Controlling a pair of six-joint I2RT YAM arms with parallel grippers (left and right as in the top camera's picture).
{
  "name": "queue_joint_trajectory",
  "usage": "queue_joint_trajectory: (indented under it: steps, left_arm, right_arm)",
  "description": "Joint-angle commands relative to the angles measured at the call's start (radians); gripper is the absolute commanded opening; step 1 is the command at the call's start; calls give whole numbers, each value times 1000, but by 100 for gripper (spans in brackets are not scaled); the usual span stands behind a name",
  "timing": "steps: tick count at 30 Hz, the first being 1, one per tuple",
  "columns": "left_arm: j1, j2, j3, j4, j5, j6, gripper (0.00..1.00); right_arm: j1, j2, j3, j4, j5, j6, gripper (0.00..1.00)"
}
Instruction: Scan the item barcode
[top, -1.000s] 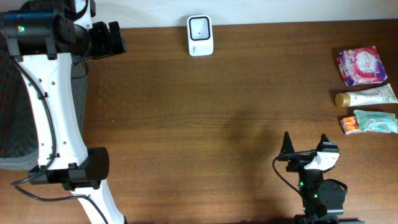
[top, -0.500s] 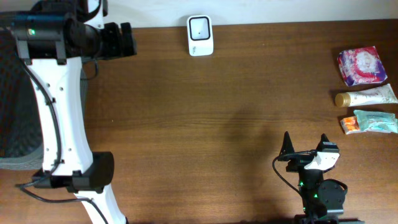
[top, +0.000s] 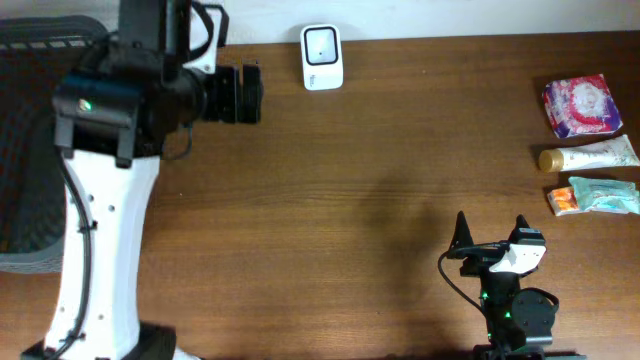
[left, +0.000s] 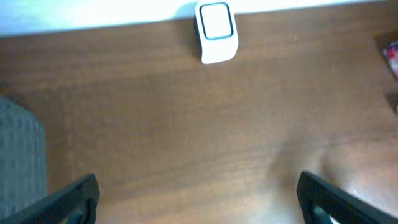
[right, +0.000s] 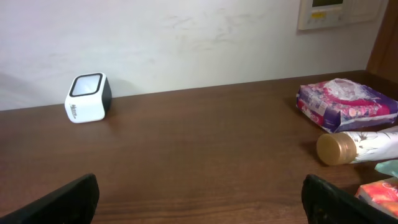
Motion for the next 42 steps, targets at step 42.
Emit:
queue_joint_trajectory:
  steps: [42]
  left_arm:
    - [319,-1690,-2198,1276,-79,-11,99]
  right_arm:
    - [-8,-11,-10,-3,12,3,98]
